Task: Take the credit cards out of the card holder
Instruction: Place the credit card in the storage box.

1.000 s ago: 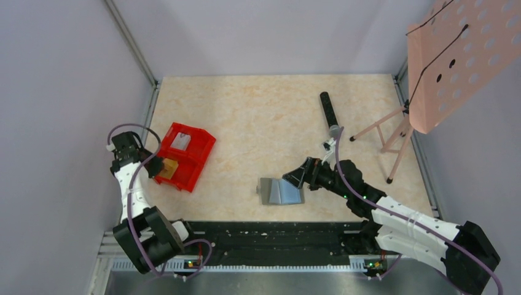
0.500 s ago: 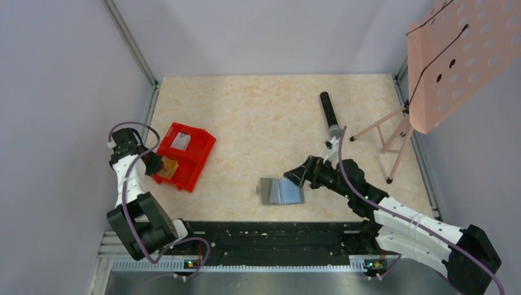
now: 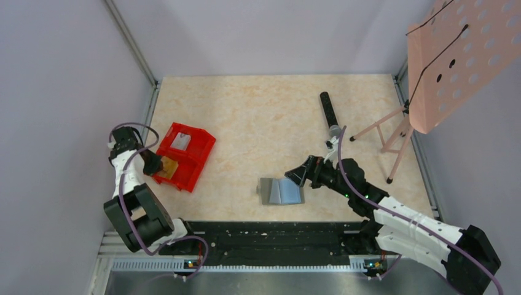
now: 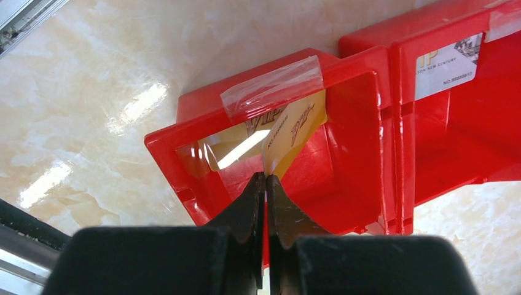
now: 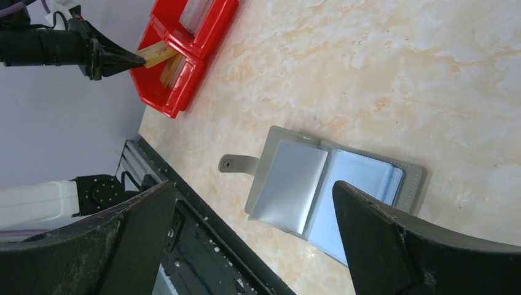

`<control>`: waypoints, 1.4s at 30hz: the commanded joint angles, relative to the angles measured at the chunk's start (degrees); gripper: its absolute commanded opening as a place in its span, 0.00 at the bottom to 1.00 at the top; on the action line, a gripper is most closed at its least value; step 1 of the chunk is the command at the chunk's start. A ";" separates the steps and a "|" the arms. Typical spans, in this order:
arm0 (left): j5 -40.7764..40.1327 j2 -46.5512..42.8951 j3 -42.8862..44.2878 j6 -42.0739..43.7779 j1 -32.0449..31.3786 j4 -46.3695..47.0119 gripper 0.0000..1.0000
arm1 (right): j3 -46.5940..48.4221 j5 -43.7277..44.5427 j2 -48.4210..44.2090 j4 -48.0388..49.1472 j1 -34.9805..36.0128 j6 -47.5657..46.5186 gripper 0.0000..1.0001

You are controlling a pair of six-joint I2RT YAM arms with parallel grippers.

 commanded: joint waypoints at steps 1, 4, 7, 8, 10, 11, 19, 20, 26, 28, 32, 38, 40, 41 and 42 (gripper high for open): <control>-1.15 0.81 2.26 0.40 0.37 -0.76 0.05 | 3.12 0.06 0.30 1.45 -0.89 -1.35 0.99; -1.59 0.45 2.31 0.40 0.34 -0.79 0.07 | 2.94 -0.04 0.47 1.53 -0.99 -1.37 0.99; -1.96 0.34 2.31 0.32 0.37 -0.88 0.08 | 2.95 -0.16 0.47 1.63 -1.08 -1.29 0.99; -2.01 0.30 2.38 0.31 0.37 -0.88 0.09 | 2.89 -0.11 0.47 1.63 -1.08 -1.34 0.99; -2.02 0.37 2.40 0.25 0.34 -0.99 0.10 | 2.78 -0.10 0.48 1.75 -1.17 -1.33 0.99; -2.07 0.37 2.40 0.15 0.32 -0.97 0.10 | 2.73 -0.15 0.55 1.86 -1.20 -1.36 0.99; -2.39 0.25 1.96 -0.12 0.36 -1.02 0.16 | 2.27 -1.19 1.18 2.64 -1.70 -1.26 0.99; -2.41 0.25 1.96 -0.20 0.37 -1.08 0.16 | 2.37 -1.29 1.33 2.63 -1.77 -1.26 0.99; -2.77 0.44 2.18 -0.30 0.37 -1.12 0.17 | 2.26 -1.90 1.38 2.70 -2.43 -1.37 0.99; -2.74 0.48 2.35 -0.39 0.34 -1.15 0.17 | 2.25 -2.11 1.40 2.68 -2.61 -1.25 0.99; -1.73 -0.01 3.11 -0.56 0.37 -1.31 0.17 | 2.29 -2.57 1.31 2.68 -2.66 -1.25 0.99; 1.14 -2.84 3.54 -0.43 0.20 -0.80 0.18 | 2.25 -2.72 1.35 2.80 -2.67 -0.96 0.99; 2.16 -3.92 3.54 -0.31 0.11 -0.83 0.18 | 2.34 -2.83 1.44 2.86 -2.64 -0.88 0.99; 2.65 -4.75 3.61 -0.30 0.06 -0.87 0.19 | 2.38 -2.88 1.45 2.77 -2.66 -0.86 0.99; 3.06 -5.53 3.63 -0.22 -0.03 -1.01 0.19 | 2.50 -2.96 1.57 2.65 -2.66 -0.97 0.99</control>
